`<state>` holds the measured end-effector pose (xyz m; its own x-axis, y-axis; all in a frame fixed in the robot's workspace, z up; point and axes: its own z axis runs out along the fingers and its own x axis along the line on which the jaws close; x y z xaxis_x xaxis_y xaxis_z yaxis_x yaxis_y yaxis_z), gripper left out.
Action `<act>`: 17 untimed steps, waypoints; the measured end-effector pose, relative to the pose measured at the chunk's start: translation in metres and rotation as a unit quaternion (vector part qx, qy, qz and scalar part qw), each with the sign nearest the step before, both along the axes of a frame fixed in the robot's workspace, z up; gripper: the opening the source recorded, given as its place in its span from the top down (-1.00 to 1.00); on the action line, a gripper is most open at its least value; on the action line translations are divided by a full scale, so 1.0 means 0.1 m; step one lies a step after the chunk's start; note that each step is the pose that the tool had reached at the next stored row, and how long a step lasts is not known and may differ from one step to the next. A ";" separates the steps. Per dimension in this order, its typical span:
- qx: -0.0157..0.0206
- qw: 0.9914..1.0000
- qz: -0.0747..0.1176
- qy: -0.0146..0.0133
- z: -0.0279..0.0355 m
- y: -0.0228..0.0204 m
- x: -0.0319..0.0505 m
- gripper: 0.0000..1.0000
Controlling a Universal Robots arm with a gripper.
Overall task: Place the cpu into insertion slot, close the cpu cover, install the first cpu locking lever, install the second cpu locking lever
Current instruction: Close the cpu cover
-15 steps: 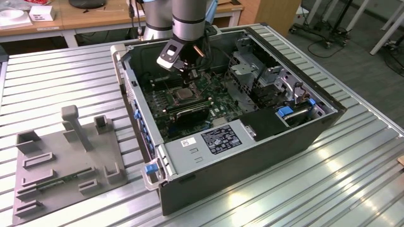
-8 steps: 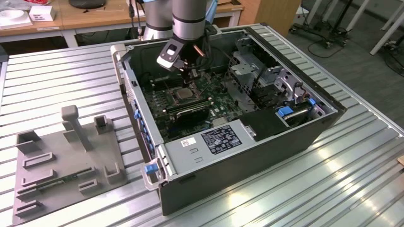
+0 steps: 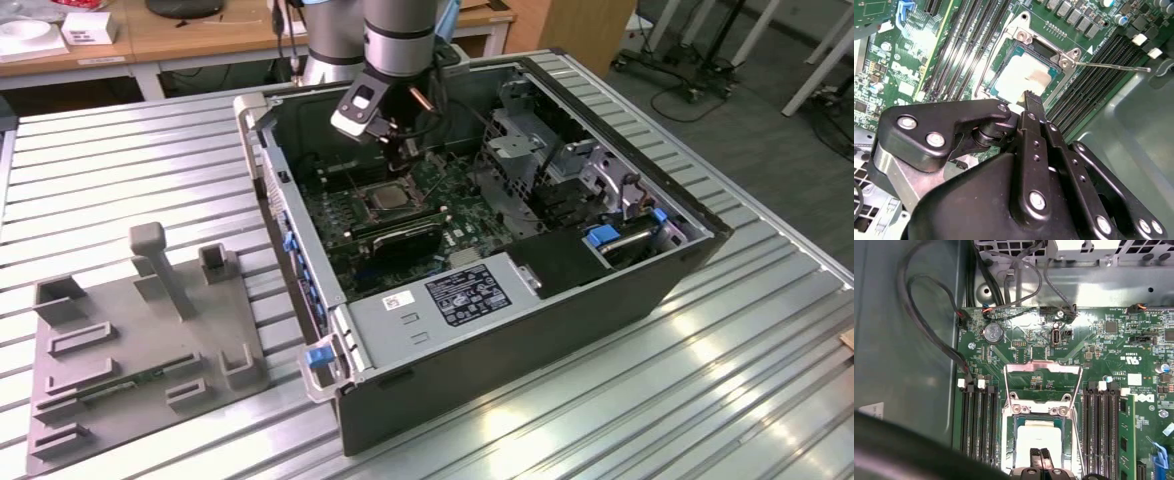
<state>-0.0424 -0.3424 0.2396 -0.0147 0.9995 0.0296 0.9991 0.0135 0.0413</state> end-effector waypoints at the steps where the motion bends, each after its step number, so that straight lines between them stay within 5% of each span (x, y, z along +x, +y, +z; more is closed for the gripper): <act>1: 0.000 1.000 0.000 0.000 0.015 0.000 0.000 0.79; 17: 0.000 1.000 0.000 0.000 0.164 0.000 0.000 0.79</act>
